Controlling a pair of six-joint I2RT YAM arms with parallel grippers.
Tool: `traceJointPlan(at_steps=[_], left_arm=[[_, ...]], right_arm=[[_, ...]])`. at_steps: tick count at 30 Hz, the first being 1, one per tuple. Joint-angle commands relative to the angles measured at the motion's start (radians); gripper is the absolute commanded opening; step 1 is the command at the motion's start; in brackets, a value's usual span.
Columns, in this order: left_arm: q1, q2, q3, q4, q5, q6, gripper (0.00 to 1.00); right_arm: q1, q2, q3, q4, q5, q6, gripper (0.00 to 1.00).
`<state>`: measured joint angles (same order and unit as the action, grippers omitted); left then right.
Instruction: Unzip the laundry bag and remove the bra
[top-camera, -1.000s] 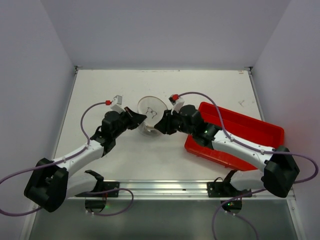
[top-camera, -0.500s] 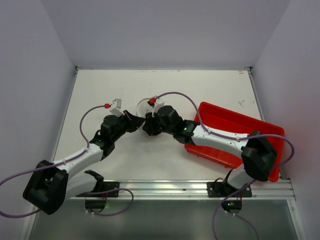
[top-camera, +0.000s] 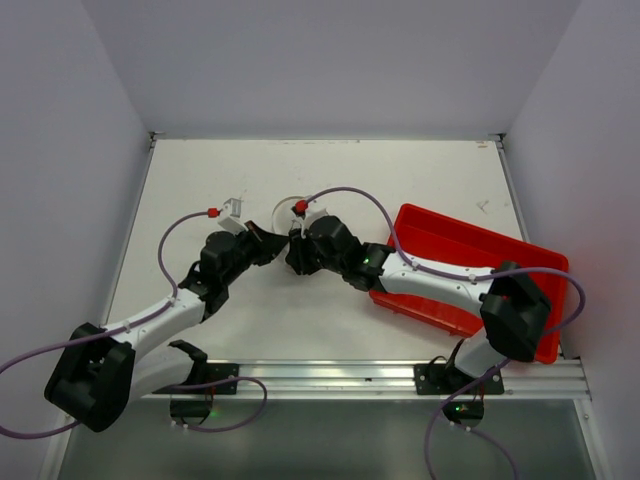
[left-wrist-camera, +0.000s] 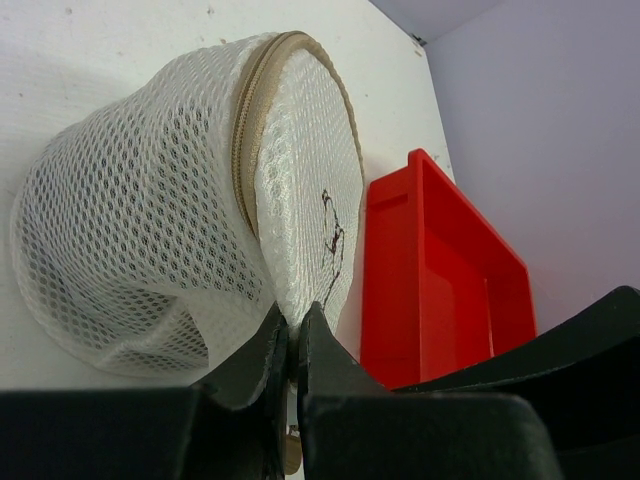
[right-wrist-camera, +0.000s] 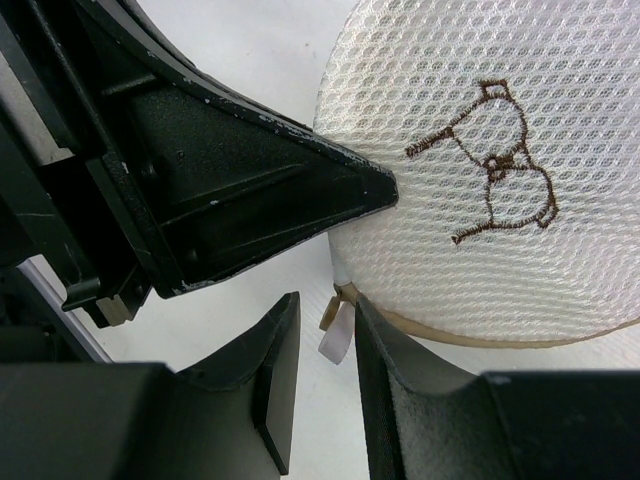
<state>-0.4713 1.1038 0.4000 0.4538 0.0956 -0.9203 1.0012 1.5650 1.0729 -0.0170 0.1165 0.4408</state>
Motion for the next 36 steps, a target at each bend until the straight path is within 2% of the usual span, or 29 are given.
traceJointPlan(at_steps=[1, 14, 36], left_arm=[[0.005, -0.012, 0.0, 0.042, -0.026, 0.026, 0.0], [0.003, -0.025, 0.0, 0.031, -0.037, 0.035, 0.0], [0.005, -0.039, -0.009, 0.028, -0.034, 0.031, 0.0]], right_arm=[[0.007, 0.003, -0.005, 0.005, 0.031, -0.001, 0.31], [0.042, 0.017, -0.041, 0.052, 0.029, 0.018, 0.3], [0.053, 0.076, 0.012, 0.089, 0.115, 0.07, 0.29]])
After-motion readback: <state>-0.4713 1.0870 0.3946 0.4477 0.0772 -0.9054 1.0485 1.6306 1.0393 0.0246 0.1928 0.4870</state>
